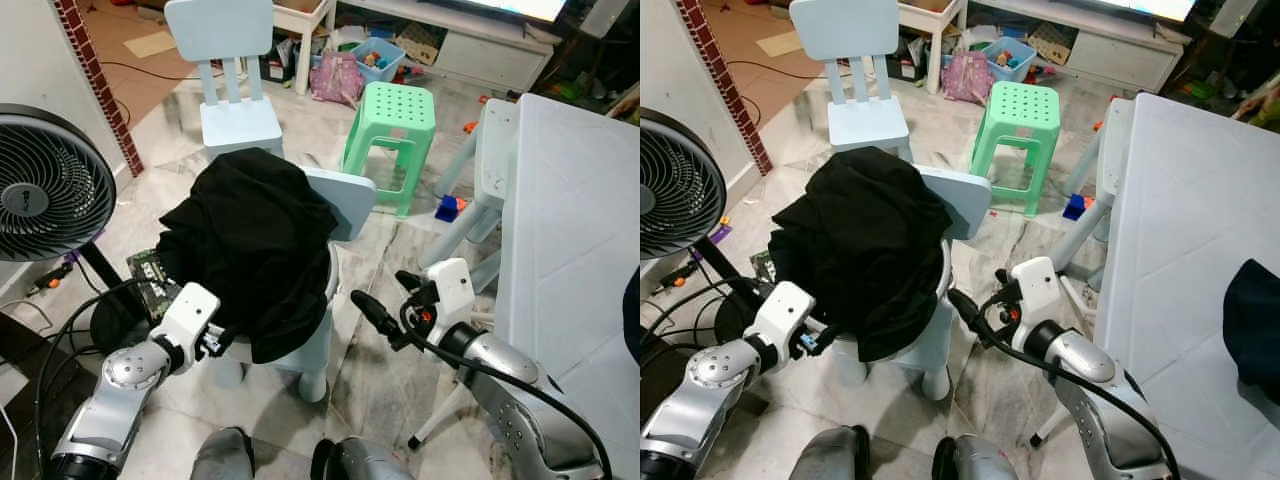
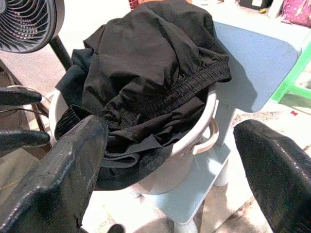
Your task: Hang hanger
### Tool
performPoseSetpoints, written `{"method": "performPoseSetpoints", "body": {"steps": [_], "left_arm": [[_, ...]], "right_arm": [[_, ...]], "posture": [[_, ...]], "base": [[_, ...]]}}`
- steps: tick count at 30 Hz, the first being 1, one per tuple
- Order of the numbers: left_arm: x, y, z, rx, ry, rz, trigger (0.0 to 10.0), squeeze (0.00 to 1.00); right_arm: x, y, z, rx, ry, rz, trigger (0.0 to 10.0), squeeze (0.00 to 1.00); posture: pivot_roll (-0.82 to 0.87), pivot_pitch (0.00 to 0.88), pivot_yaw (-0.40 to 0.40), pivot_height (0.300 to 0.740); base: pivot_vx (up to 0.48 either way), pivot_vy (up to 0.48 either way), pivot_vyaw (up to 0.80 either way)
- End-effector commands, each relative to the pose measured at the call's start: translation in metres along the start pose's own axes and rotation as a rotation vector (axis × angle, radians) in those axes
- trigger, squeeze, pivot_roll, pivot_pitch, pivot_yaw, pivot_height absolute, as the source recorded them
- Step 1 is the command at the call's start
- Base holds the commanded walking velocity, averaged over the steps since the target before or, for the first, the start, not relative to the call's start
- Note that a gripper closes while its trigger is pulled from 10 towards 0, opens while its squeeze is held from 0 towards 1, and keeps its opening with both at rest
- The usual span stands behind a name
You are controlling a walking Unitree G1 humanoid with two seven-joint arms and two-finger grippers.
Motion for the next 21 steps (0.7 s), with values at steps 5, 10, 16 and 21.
{"method": "performPoseSetpoints", "body": {"steps": [5, 10, 16, 21], "left_arm": [[-0.003, 0.002, 0.009, -0.059, -0.008, 0.013, 10.0, 0.00], [-0.004, 0.002, 0.017, -0.088, -0.007, 0.027, 10.0, 0.00], [-0.007, 0.001, 0.026, -0.126, -0.023, 0.045, 10.0, 0.00], [-0.015, 0.004, 0.031, -0.178, -0.055, 0.056, 4.2, 0.00]], "right_arm": [[0.003, 0.001, -0.012, -0.009, -0.003, -0.013, 10.0, 0.00], [0.003, 0.001, -0.018, -0.019, -0.010, -0.014, 10.0, 0.00], [0.003, 0.000, -0.028, -0.031, -0.025, -0.016, 10.0, 0.00], [0.003, 0.000, -0.033, -0.042, -0.035, -0.016, 10.0, 0.00]], "posture": [[-0.04, 0.149, -0.110, 0.740], [-0.06, 0.158, -0.109, 0.740], [-0.10, 0.178, -0.109, 0.740], [-0.12, 0.189, -0.107, 0.740]], "base": [[0.000, 0.000, 0.00], [0.000, 0.000, 0.00], [0.000, 0.000, 0.00], [0.000, 0.000, 0.00]]}}
Point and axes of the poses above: a point about 5 cm out from each wrist's last joint towards the gripper, its own z axis pointing out of the wrist towards the gripper, its own x axis along the axis of the wrist's last joint, y = z × x, the point moved 1 cm from there along z, pointing out of the wrist towards the gripper, and after that the axes turned 5 degrees about z, right-handed, at the moved point
